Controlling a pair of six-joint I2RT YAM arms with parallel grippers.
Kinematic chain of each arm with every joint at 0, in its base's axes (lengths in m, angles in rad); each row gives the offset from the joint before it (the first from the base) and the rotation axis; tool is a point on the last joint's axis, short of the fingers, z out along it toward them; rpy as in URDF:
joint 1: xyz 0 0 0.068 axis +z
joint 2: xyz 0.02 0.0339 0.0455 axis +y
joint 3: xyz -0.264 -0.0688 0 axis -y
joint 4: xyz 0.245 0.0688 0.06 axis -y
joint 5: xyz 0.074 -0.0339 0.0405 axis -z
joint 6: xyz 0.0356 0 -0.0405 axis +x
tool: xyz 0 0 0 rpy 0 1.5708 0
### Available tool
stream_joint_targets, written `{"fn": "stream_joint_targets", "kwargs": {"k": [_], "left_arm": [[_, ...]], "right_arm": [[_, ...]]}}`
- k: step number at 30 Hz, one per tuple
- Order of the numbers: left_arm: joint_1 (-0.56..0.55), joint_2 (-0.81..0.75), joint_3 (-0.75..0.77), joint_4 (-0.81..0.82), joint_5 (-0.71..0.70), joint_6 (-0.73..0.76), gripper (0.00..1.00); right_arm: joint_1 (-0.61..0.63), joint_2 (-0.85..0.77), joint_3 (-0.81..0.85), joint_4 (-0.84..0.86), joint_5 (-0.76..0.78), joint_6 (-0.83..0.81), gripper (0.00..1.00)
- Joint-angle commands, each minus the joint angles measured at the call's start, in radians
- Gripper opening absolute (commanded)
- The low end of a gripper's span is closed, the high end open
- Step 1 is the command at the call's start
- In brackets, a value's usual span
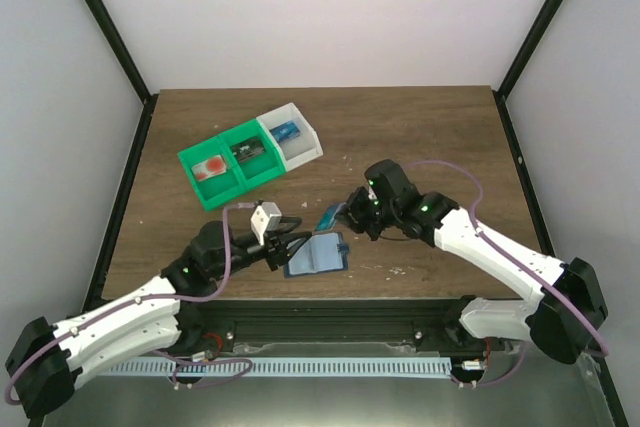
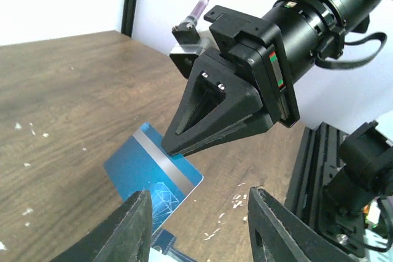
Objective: Take the credit cards out of the card holder
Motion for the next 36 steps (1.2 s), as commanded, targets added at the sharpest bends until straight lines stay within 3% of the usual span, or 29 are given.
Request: {"fn": "stream_joint_targets", "kwargs": {"k": [1, 8, 16, 27, 36], "left_arm": [[-0.006, -0.03, -0.021, 0.001, -0.005, 0.18, 0.45], [-0.008, 0.057, 0.002, -0.03, 0.02, 0.262, 0.45], [-0.01, 0.053, -0.011, 0.003, 0.019, 0.296, 0.41], [-0.009, 0.003, -0.047, 0.001, -0.014, 0.33, 0.21], [-0.009, -0.008, -0.045, -0.024, -0.032, 0.379, 0.19]], "right_arm": [[-0.032, -0.013, 0.043, -0.002, -0.102, 0.137, 0.01], [-0.053, 0.024, 0.011, 0.096, -0.313, 0.196, 0.01], [-0.058, 0.007, -0.002, 0.109, -0.31, 0.208, 0.0], [-0.061, 0.009, -0.021, 0.146, -0.348, 0.219, 0.01], [-0.061, 0.004, -0.017, 0.148, -0.354, 0.224, 0.01]]}}
